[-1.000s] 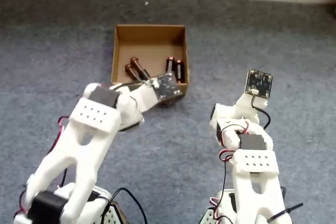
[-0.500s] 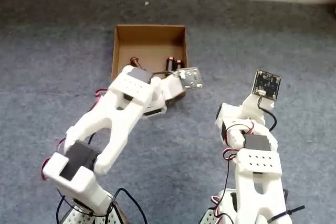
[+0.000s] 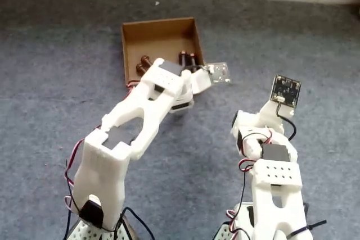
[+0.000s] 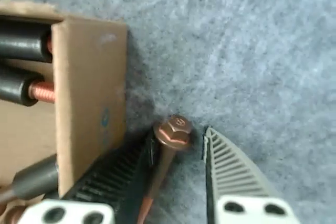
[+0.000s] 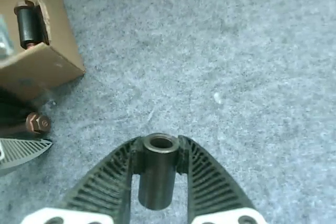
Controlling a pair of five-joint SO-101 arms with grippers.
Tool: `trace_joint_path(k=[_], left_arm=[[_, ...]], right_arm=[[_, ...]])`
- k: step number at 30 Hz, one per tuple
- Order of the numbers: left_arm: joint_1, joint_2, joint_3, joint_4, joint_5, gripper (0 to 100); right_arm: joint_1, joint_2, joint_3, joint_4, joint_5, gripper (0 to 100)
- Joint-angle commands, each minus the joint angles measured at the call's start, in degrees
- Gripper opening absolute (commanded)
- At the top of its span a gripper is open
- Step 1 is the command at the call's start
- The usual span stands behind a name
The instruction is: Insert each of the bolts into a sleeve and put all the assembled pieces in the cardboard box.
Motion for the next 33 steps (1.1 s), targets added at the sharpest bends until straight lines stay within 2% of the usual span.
trace_joint_path(k=[1, 7, 12, 18, 26, 33], left_arm=[[-1.98, 2.59, -4.35, -0.44, -0.26, 16], [-1.27, 2.68, -4.62, 4.75, -0.35, 9], [-1.27, 1.54, -4.62, 7.91, -0.44, 8], [-1.19, -6.11, -4.09, 13.19, 0.62, 8], [-1.19, -12.53, -4.09, 15.91, 11.96, 8], [-1.45, -13.14, -4.0, 19.16, 30.51, 8]], right_arm=[[0.57, -2.07, -1.1, -1.63, -0.79, 0.4], [0.57, -1.98, -1.1, -1.63, -0.7, 0.4], [0.57, -1.89, -1.1, -1.63, -0.62, 0.4], [0.48, -1.8, -1.1, -1.63, -0.44, 0.4], [0.4, -1.8, -1.01, -1.63, -0.44, 0.4], [0.31, -1.71, -0.84, -1.63, -0.44, 0.4]])
